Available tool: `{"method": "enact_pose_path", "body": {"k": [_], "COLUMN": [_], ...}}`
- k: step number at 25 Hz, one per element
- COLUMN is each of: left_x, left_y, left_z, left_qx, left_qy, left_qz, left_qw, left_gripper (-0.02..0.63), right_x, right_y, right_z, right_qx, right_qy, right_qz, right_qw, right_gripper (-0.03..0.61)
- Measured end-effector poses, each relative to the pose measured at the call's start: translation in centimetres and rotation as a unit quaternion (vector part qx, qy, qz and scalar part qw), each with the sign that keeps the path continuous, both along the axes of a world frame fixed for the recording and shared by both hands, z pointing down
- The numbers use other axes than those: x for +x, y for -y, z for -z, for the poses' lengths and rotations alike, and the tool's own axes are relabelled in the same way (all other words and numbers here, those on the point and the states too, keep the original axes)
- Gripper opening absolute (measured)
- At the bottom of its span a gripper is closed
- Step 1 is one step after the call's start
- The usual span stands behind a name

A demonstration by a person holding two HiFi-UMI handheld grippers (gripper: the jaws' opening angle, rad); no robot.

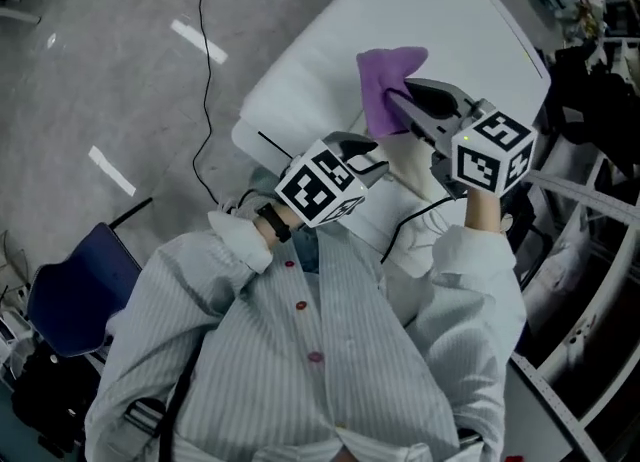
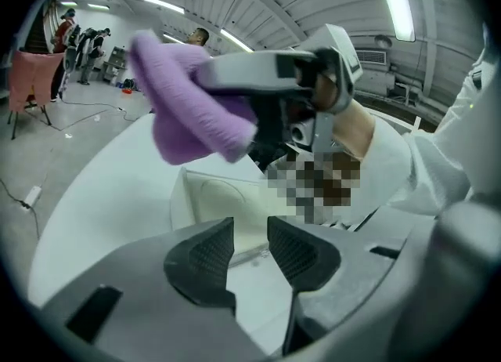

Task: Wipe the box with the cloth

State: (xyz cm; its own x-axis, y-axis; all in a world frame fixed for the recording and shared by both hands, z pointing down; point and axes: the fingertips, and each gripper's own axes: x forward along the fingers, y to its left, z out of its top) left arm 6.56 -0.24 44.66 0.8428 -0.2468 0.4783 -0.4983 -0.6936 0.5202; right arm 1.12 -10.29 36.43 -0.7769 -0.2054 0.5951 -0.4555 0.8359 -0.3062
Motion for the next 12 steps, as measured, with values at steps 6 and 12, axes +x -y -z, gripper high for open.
{"method": "enact_pose_path", "body": {"k": [6,12], "left_x": [0.6,1.1], "left_y": [-0.6,-0.4], "left_z": [-0.7,-1.6], "left_qx": [0.002,-0.004], "left_qy": [0.000,-0.008], "left_qz": [0.022,0.041], "left_qw": [0.9998,0.9991], "left_gripper": [0.122,0.121], "right_x": [-6.8,-7.4], "right_y": [-2.5,-5.4], "right_z": [-7.0,-13.3], "right_qx": [-0.082,-0.148], "right_qy": [-0.117,-0.237], "right_qz": [0.233,0.383], "right_qw": [0.962,0.880], "right_gripper": [0.058,0.058]}}
